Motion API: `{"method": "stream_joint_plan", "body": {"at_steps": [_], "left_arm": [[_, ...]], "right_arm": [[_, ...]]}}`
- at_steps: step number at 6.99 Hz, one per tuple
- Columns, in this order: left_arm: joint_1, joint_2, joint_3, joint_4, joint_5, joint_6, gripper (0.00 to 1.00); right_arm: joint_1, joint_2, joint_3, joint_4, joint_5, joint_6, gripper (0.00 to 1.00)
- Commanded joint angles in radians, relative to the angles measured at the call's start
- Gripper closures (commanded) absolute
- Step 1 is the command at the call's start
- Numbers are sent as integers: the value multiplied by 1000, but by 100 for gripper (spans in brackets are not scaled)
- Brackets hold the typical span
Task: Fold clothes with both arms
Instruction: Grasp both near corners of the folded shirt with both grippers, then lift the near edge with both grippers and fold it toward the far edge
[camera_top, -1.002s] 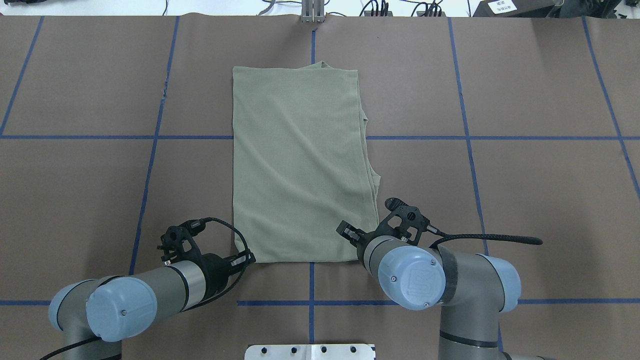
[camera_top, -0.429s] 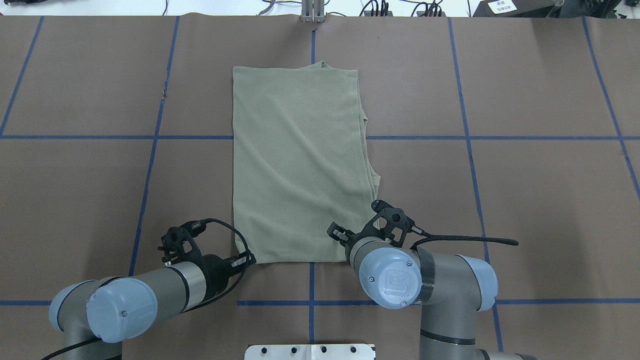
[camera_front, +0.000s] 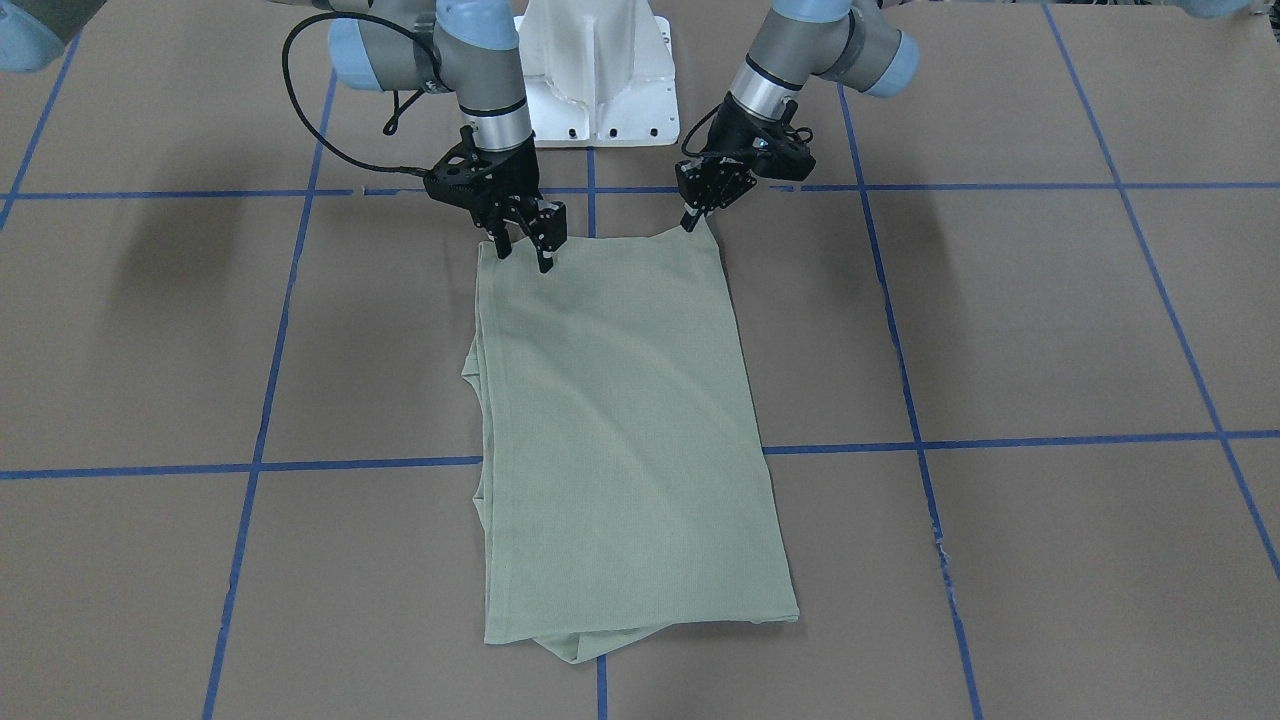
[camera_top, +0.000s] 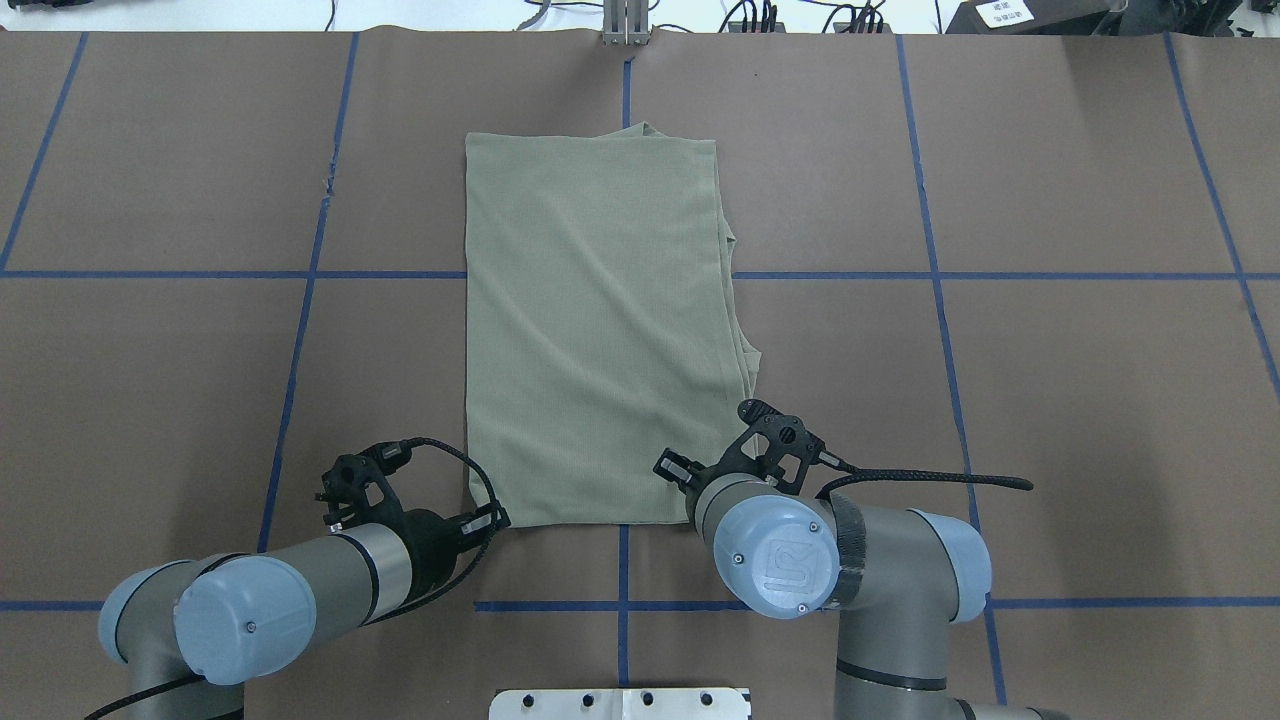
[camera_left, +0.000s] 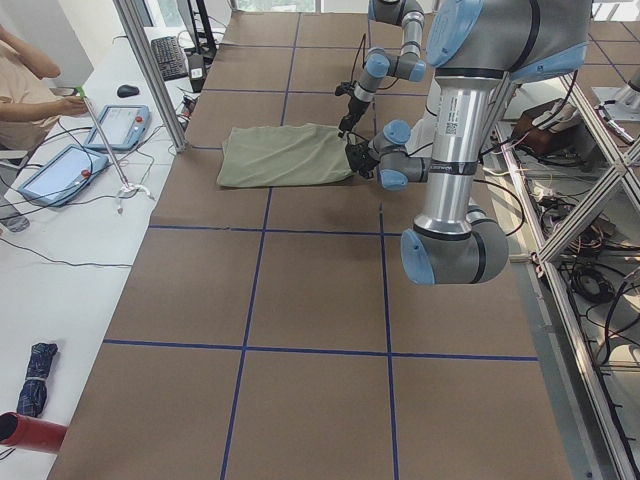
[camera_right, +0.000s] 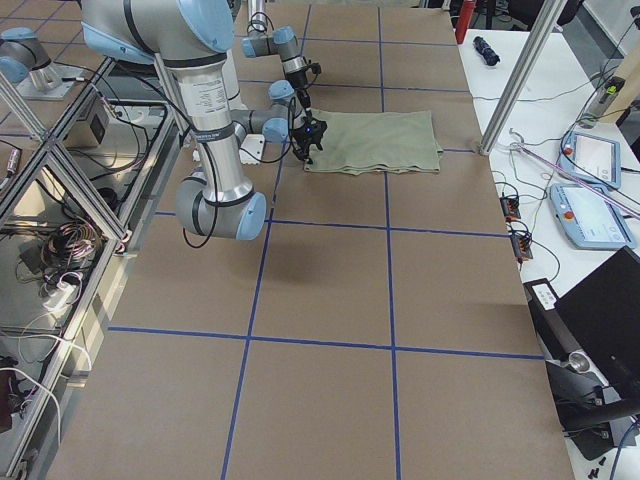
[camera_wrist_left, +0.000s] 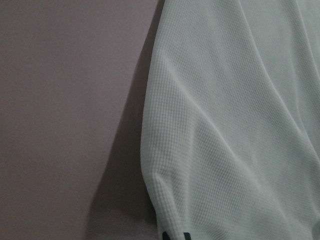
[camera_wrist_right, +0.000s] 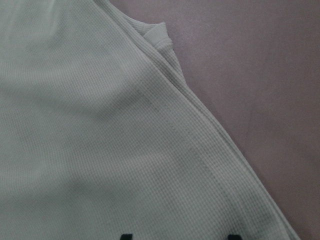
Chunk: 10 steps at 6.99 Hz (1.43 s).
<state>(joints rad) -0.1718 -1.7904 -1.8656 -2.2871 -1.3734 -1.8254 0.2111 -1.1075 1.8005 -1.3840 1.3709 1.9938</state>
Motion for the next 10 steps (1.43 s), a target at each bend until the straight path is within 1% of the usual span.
{"method": "stream_joint_plan", "body": {"at_steps": [1,3,4,5,6,7,8,9,10], "left_arm": [[2,-1,0,0,1,0,100],[2,-1,-4,0,-1,0,100],[-3,-1,-12,0,-7,3,100],[-11,12,-73,5,-30,68,100],[-14,61,-193,52,-61,99,100],[-15,89,-375,192,-122,101,100],[-17,76,-555,388,-186,101,100],[-40,47,-648,508,-228,101,100],[-47,2,-608,517,-230,103,100]], "right_arm": [[1,-3,-1,-1,-1,3,100],[7,0,9,-7,-3,10,100],[11,-2,63,-36,-3,10,100],[14,-11,180,-152,2,10,100],[13,-14,329,-291,13,14,100],[-7,-3,491,-455,34,34,100],[-10,0,610,-571,75,37,100],[-13,2,608,-581,76,36,100],[-15,9,568,-573,73,27,100]]}}
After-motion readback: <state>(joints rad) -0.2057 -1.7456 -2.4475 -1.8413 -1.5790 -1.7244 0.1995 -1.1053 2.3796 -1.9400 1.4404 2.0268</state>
